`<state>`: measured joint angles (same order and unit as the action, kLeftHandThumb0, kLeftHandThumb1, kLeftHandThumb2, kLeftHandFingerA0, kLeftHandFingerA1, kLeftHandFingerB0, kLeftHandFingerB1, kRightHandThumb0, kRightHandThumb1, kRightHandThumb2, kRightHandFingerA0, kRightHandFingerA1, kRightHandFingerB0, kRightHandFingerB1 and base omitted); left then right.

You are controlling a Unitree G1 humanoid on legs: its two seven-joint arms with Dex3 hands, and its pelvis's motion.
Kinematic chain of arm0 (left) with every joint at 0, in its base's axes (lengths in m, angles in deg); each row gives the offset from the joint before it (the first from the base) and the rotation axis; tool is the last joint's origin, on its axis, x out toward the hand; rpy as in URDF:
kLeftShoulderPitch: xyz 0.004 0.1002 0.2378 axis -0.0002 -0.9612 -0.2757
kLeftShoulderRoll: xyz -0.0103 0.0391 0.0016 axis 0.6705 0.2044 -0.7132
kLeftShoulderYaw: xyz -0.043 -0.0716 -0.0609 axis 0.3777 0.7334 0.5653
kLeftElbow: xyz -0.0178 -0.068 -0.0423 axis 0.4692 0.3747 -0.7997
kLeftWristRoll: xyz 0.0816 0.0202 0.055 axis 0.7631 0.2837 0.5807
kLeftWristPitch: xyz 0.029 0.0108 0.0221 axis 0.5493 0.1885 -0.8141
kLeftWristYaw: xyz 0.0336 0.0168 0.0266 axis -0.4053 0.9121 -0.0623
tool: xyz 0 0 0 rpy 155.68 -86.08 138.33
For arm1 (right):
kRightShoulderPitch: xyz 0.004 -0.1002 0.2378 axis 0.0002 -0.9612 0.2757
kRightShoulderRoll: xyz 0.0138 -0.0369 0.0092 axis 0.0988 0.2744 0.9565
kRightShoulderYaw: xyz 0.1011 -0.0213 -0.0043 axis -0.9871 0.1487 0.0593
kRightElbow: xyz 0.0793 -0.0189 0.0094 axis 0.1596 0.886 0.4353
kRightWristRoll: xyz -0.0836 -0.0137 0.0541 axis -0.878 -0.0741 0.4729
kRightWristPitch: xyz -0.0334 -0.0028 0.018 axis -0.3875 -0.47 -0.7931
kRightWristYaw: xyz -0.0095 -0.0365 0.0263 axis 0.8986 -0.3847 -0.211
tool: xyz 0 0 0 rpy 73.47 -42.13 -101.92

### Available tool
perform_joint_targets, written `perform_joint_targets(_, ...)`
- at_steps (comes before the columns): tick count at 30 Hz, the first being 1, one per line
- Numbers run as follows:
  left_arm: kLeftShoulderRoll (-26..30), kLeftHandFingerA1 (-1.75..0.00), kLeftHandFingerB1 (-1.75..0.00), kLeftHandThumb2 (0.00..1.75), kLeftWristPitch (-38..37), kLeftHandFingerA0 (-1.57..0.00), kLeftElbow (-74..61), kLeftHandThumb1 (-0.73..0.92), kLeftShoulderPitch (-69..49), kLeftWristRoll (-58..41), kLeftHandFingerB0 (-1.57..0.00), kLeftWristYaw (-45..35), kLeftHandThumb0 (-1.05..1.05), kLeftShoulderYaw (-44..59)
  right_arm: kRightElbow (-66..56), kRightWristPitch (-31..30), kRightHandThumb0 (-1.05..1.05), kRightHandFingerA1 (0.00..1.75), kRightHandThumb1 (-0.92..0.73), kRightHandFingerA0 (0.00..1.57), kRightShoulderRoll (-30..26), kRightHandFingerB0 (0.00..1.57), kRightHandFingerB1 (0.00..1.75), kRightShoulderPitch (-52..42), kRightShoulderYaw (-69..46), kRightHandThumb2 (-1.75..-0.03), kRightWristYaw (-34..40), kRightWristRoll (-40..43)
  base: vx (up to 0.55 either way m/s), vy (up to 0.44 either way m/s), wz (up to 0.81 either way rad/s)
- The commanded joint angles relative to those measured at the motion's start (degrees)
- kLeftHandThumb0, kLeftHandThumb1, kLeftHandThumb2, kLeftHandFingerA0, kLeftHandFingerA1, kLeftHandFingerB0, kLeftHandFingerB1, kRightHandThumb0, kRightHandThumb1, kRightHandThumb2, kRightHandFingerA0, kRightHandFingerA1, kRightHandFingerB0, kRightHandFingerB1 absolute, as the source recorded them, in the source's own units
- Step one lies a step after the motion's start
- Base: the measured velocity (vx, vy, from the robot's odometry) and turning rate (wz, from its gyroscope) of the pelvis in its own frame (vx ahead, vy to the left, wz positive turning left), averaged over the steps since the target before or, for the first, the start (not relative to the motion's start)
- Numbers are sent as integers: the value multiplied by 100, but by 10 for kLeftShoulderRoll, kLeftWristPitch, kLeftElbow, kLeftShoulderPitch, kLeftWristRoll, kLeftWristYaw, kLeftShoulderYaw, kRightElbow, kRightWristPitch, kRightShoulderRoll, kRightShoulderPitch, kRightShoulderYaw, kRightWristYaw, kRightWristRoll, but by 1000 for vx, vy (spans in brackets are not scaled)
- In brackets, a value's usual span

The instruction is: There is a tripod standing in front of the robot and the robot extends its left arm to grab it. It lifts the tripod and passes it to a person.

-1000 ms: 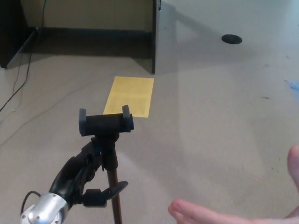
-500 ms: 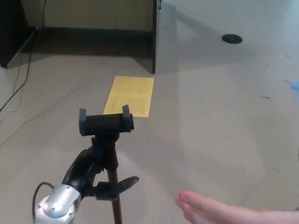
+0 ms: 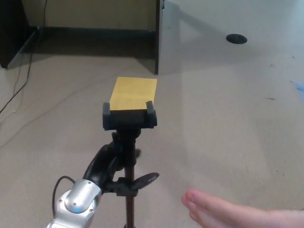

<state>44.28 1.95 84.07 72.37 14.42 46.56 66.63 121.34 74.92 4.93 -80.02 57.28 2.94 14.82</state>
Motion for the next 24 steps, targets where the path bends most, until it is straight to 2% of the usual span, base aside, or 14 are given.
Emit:
perform_joint_targets(1, -13, -93, -48, 68, -9, -111, 1, 92, -3, -4, -62, 7, -2, 5, 11, -10, -45, 52, -58, 51, -5, 31, 44, 2, -6, -82, -9, 6, 0, 0, 0)
perform_joint_targets(3, -16, -112, -61, 71, -9, -111, -10, 90, -13, 1, -76, 12, 0, 4, 11, -7, -46, 52, -58, 51, -6, 32, 44, -2, -5, -82, -8, 5, 0, 0, 0)
perform_joint_targets(4, -18, -122, -72, 75, -9, -104, -19, 88, -19, 4, -79, 18, 2, 3, 11, -8, -38, 39, -71, 58, -6, 38, 33, -4, -4, -61, -7, 3, 0, 0, 0)
perform_joint_targets(5, -22, -138, -99, 80, -15, -91, -23, 86, -21, 9, -77, 30, 4, 3, 8, -7, -45, 52, -58, 49, -9, 31, 45, -7, -5, -83, -9, 5, 0, 0, 0)
perform_joint_targets(6, -25, -149, -117, 84, -14, -88, -27, 87, -24, 11, -75, 35, 5, 2, 7, -7, -38, 39, -71, 58, -10, 37, 32, -9, -5, -61, -9, 4, 0, 0, 0)
perform_joint_targets(8, -33, -160, -140, 89, -12, -86, -51, 84, -38, 6, -70, 42, 1, 6, 4, -9, -38, 39, -71, 59, -11, 37, 32, -17, -3, -61, -5, 1, 0, 0, 0)
perform_joint_targets(9, -36, -162, -141, 92, -6, -88, -64, 83, -41, -2, -70, 37, 0, 10, 6, -11, -47, 51, -59, 50, -11, 32, 44, -14, -3, -82, -5, 0, 0, 0, 0)
perform_joint_targets(10, -36, -160, -137, 96, -7, -91, -73, 80, -45, -5, -72, 35, 1, 12, 6, -9, -38, 38, -71, 56, -12, 38, 32, -15, -3, -61, -5, 0, 0, 0, 0)
perform_joint_targets(12, -35, -157, -134, 98, -6, -97, -97, 78, -50, -2, -74, 35, 3, 15, 8, -7, -45, 51, -59, 52, -11, 32, 44, -15, -4, -82, -7, 1, 0, 0, 0)
perform_joint_targets(14, -38, -158, -133, 99, -8, -97, -117, 77, -50, -17, -74, 29, 3, 24, 6, -7, -45, 52, -58, 52, -13, 32, 44, -14, -2, -82, -4, -2, 0, 0, 0)
perform_joint_targets(15, -38, -157, -144, 102, -5, -99, -131, 74, -47, -19, -70, 28, 3, 28, 6, -7, -37, 39, -71, 59, -12, 38, 33, -14, -3, -61, -4, -1, 0, 0, 0)
perform_joint_targets(16, -39, -158, -145, 102, -3, -99, -138, 75, -47, -23, -70, 26, 1, 30, 6, -7, -45, 52, -58, 52, -13, 33, 44, -16, -3, -82, -4, -1, 0, 0, 0)
perform_joint_targets(18, -42, -155, -144, 102, 14, -102, -167, 74, -46, -32, -71, 21, 0, 36, 10, -5, -38, 40, -71, 60, -14, 38, 33, -18, -4, -61, -5, 0, 0, 0, 0)
perform_joint_targets(24, -29, -147, -132, 95, 79, -107, -250, 76, -8, -52, -78, 3, 0, 54, 20, -2, -38, 37, -71, 56, -13, 38, 33, -13, -4, -61, -3, 0, 0, 0, 0)
